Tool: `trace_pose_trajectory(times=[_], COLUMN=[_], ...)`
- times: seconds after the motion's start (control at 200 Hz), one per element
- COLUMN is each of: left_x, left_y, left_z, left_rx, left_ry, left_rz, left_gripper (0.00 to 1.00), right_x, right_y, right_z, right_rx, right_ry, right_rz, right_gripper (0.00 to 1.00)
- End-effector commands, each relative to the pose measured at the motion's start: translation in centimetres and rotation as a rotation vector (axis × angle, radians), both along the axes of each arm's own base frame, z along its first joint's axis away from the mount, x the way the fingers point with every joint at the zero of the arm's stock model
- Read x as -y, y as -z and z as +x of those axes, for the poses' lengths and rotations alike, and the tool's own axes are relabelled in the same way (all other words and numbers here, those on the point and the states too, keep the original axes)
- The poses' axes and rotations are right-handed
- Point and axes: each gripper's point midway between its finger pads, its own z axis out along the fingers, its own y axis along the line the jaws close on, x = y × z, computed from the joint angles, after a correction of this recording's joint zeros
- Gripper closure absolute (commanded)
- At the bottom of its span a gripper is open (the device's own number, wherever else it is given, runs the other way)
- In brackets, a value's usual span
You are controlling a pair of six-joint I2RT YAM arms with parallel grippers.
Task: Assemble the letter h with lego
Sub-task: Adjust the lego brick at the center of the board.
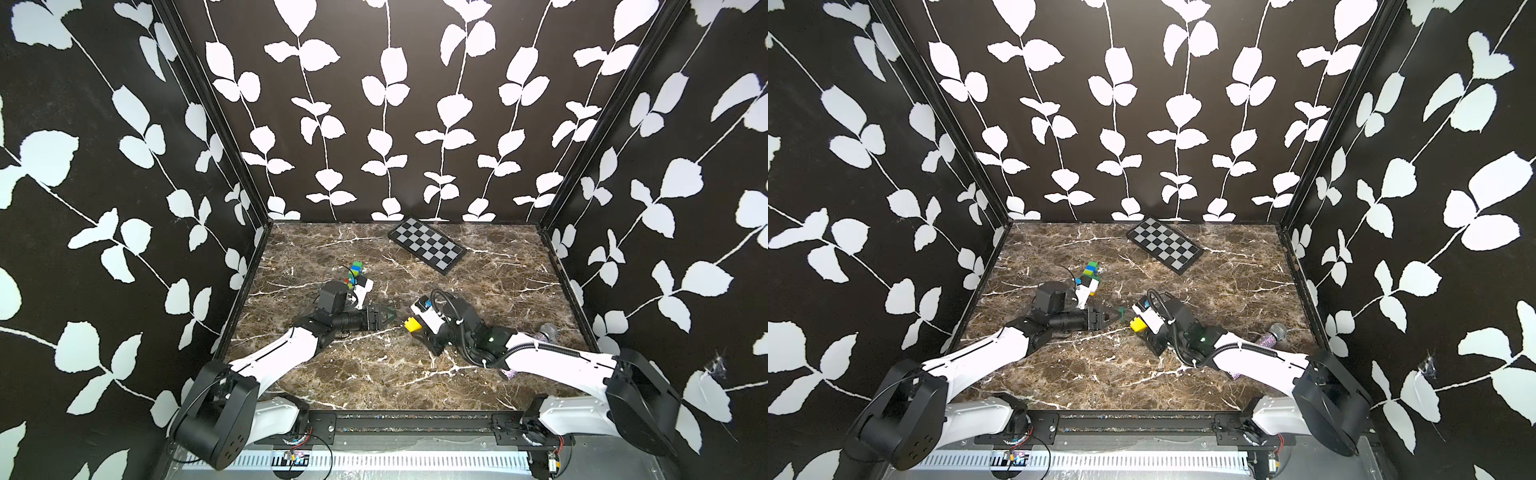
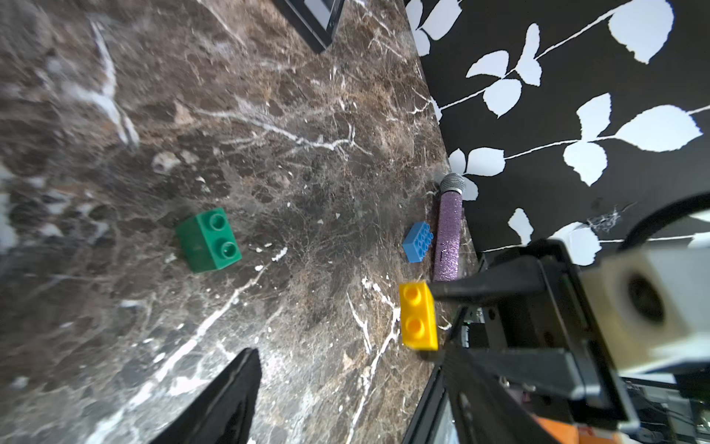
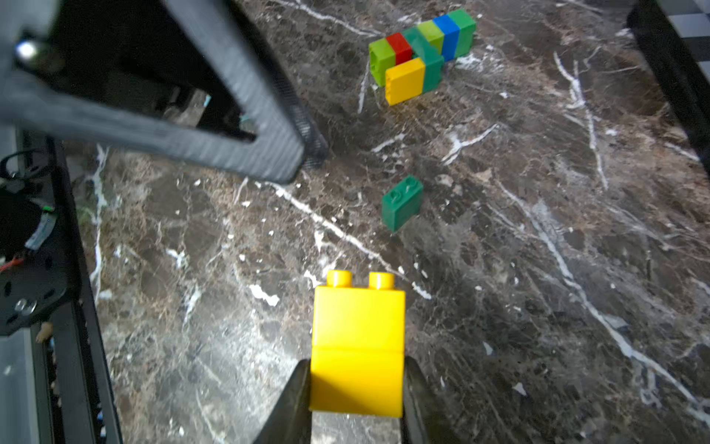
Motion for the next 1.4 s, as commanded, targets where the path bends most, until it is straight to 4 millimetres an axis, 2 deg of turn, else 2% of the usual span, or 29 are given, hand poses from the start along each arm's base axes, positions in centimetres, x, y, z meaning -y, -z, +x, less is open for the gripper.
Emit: trace_pose_trajectory(times=[0.0, 0.155, 0.31, 0.475, 0.61, 0.765, 0.905, 0.935, 1.005, 1.05, 1.395], left_x=[2.0, 3.3, 3.8, 4.9, 5.6, 5.8, 5.7, 5.7, 5.6, 5.5, 6.2], left_y=[-1.0, -1.1, -1.1, -1.2, -1.1, -0.9, -1.1, -1.1, -1.3, -1.5, -1.6], left_z=[-0.7, -1.5, -1.9, -2.9, -3.6, -3.6, -3.5, -3.5, -3.4, -3.2, -1.3], left_rx=[0.001, -0.014, -0.028, -0.051, -0.055, -0.058, -0.046, -0.038, -0.022, -0.013, -0.020], left_ry=[0.089, 0.149, 0.177, 0.240, 0.278, 0.287, 0.280, 0.276, 0.264, 0.249, 0.158], left_rz=[-0.066, -0.082, -0.095, -0.117, -0.105, -0.101, -0.098, -0.096, -0.093, -0.093, -0.115], left_gripper=[0.26, 0.30, 0.33, 0.39, 0.49, 0.71, 0.95, 0.98, 1.00, 1.00, 1.00], right_x=[-1.0, -1.2, -1.3, -1.2, -0.9, -1.0, -1.1, -1.1, -0.8, -0.6, 1.3], right_y=[-1.9, -1.6, -1.4, -1.4, -1.5, -1.6, -1.6, -1.6, -1.7, -1.9, -4.7], right_z=[-0.4, -0.5, -0.5, -0.3, -0.1, -0.3, -0.3, -0.3, 0.0, 0.3, 1.2], right_rx=[0.068, 0.054, 0.044, 0.037, 0.035, 0.030, 0.024, 0.025, 0.033, 0.045, 0.091], right_ry=[-0.101, -0.117, -0.125, -0.115, -0.111, -0.125, -0.132, -0.127, -0.100, -0.077, 0.067], right_rz=[0.035, 0.033, 0.028, 0.030, 0.039, 0.045, 0.044, 0.043, 0.043, 0.052, 0.213], right_gripper=[1.00, 1.00, 1.00, 1.00, 1.00, 1.00, 1.00, 0.90, 0.58, 0.46, 0.16])
